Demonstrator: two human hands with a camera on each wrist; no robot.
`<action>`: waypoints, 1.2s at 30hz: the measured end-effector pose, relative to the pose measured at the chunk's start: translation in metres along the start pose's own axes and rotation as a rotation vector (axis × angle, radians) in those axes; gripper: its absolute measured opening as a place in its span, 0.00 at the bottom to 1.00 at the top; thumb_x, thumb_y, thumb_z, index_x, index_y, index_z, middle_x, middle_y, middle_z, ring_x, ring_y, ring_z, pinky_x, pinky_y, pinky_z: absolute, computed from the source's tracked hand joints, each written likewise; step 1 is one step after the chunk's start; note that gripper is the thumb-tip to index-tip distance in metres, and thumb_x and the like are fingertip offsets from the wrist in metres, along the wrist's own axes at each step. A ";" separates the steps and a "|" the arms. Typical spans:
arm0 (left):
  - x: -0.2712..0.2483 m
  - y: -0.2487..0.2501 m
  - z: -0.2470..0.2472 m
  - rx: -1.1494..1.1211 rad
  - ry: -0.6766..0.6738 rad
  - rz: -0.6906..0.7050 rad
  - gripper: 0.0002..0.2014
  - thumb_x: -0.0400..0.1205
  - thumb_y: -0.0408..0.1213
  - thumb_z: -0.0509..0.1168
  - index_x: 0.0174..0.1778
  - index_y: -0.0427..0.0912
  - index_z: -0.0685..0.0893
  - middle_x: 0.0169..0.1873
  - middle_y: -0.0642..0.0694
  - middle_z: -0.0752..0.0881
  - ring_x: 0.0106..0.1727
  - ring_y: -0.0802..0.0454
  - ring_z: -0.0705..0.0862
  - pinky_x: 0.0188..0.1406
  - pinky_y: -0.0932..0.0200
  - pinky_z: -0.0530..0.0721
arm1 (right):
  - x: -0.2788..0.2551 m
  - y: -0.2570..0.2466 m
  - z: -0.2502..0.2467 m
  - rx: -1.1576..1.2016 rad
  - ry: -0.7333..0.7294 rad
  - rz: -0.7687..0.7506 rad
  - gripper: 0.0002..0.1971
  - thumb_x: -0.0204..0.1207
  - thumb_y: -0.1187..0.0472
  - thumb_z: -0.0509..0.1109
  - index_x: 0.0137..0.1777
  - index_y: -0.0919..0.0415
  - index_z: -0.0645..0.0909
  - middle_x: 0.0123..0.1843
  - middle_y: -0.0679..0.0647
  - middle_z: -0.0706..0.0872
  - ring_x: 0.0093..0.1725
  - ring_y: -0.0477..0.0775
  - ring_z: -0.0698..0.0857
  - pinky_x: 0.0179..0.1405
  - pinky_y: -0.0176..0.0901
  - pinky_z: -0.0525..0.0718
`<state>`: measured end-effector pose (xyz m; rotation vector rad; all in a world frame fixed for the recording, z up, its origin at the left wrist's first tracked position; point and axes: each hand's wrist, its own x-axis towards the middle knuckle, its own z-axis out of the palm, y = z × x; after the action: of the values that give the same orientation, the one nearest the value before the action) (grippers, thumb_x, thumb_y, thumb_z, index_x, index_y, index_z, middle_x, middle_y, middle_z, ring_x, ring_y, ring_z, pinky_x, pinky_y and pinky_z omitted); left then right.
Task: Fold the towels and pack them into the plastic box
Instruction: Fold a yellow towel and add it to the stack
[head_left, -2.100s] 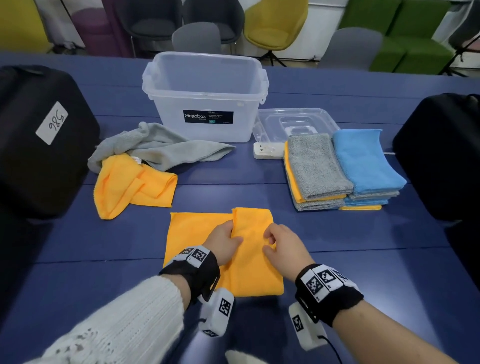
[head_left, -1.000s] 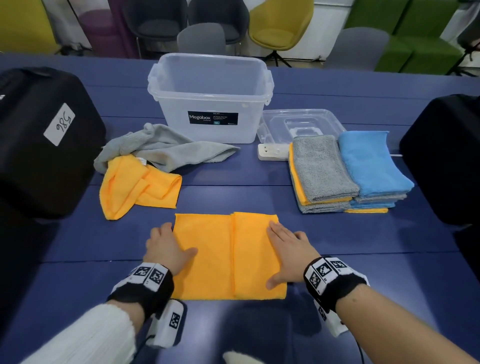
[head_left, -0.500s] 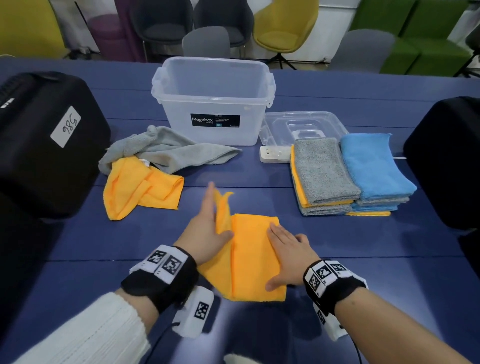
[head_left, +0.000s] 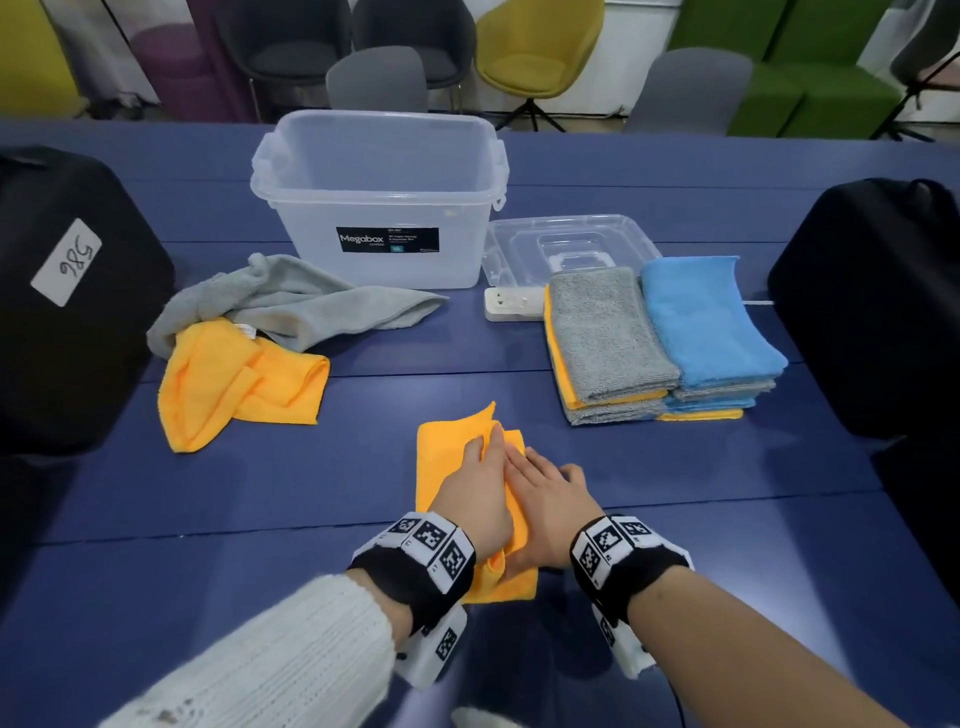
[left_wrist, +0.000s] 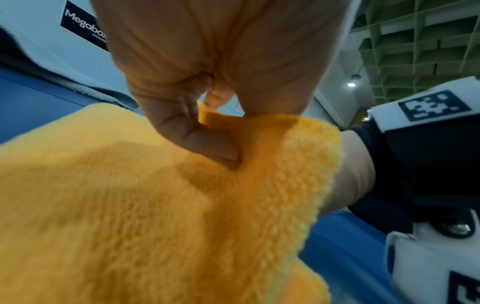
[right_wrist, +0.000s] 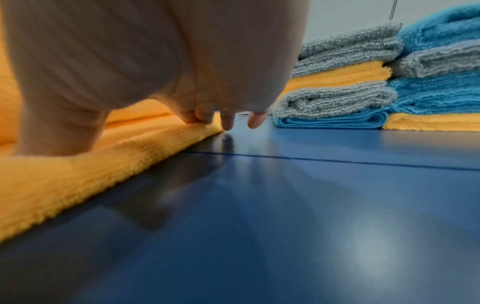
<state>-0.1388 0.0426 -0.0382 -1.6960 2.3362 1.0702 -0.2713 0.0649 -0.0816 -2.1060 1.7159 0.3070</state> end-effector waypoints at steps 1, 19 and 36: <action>-0.001 0.002 0.000 0.007 0.004 0.004 0.49 0.77 0.27 0.63 0.83 0.50 0.33 0.83 0.45 0.49 0.40 0.44 0.83 0.34 0.57 0.76 | 0.000 0.000 0.000 0.004 -0.002 -0.008 0.68 0.52 0.27 0.75 0.85 0.55 0.42 0.87 0.49 0.42 0.85 0.54 0.44 0.77 0.61 0.54; -0.010 -0.013 0.009 -0.151 0.008 0.128 0.56 0.74 0.42 0.69 0.80 0.53 0.26 0.67 0.43 0.75 0.37 0.59 0.77 0.28 0.66 0.71 | 0.041 0.009 -0.032 1.087 0.364 0.146 0.11 0.75 0.64 0.73 0.54 0.51 0.79 0.41 0.52 0.85 0.36 0.46 0.80 0.39 0.41 0.78; -0.022 -0.047 0.018 0.226 -0.054 0.278 0.23 0.69 0.61 0.72 0.56 0.58 0.80 0.58 0.58 0.74 0.60 0.54 0.69 0.65 0.51 0.67 | 0.039 0.016 -0.023 0.848 0.317 0.296 0.16 0.76 0.65 0.70 0.61 0.55 0.71 0.43 0.51 0.81 0.44 0.51 0.82 0.44 0.40 0.78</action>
<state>-0.0953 0.0635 -0.0651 -1.2796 2.5959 0.8312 -0.2806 0.0176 -0.0803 -1.3213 1.8638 -0.6125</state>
